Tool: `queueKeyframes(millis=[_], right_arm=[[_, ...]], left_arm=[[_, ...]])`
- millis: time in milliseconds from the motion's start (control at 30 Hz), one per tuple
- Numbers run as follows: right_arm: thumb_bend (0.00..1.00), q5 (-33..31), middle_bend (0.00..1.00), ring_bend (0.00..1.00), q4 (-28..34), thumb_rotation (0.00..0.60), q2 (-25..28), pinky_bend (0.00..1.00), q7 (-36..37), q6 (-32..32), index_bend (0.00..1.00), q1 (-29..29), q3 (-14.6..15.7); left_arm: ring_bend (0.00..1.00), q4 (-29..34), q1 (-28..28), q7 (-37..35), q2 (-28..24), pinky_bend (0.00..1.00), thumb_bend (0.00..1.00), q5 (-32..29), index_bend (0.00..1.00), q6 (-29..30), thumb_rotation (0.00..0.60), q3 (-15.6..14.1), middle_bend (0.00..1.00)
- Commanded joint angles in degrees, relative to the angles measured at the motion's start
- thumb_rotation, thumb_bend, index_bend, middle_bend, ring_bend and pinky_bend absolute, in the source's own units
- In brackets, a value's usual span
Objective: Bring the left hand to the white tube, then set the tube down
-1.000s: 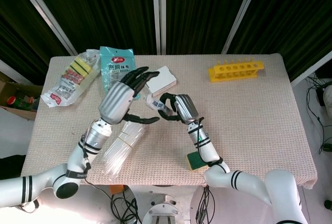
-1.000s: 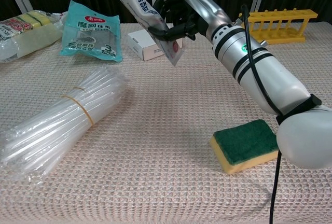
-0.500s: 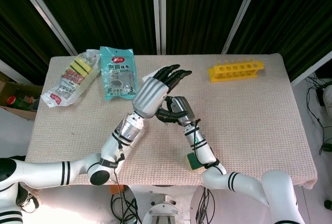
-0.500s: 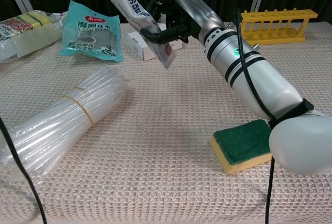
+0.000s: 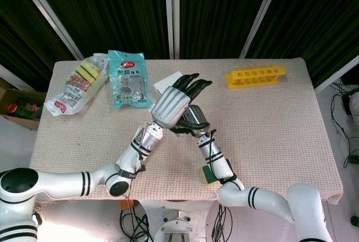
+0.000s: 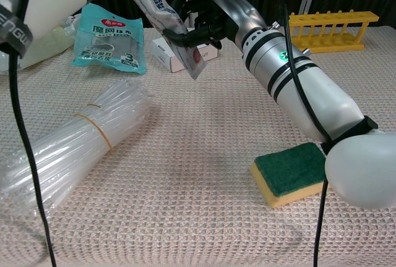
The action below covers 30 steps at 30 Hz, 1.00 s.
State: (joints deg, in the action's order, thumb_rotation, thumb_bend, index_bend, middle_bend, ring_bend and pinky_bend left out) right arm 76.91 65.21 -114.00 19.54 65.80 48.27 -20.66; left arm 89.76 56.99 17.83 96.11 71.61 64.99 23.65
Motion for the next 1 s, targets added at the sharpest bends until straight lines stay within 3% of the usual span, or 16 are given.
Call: queueKeyframes(millis=[33, 667, 1000], right_arm=[[0.51, 0.05, 0.91, 0.81, 0.02, 0.600, 0.10, 0.93, -0.10, 0.11, 1.00, -0.10, 0.01], [0.51, 2.62, 0.91, 0.81, -2.25, 0.600, 0.04, 0.93, 1.65, 1.92, 1.00, -0.28, 1.06], [0.51, 3.30, 0.91, 0.81, -3.30, 0.600, -0.65, 0.92, 2.26, 3.12, 1.00, -0.17, 0.97]], left_arm=[[0.10, -0.57, 0.42, 0.45, 0.13, 0.16, 0.00, -1.14, 0.14, -0.70, 0.000, -0.04, 0.19], [0.10, 0.85, -0.19, -0.57, -2.98, 0.16, 0.00, -10.25, 0.13, -3.13, 0.000, 1.41, 0.19], [0.10, 0.76, -0.45, -2.24, -4.22, 0.16, 0.00, -10.86, 0.14, -2.86, 0.000, 1.40, 0.19]])
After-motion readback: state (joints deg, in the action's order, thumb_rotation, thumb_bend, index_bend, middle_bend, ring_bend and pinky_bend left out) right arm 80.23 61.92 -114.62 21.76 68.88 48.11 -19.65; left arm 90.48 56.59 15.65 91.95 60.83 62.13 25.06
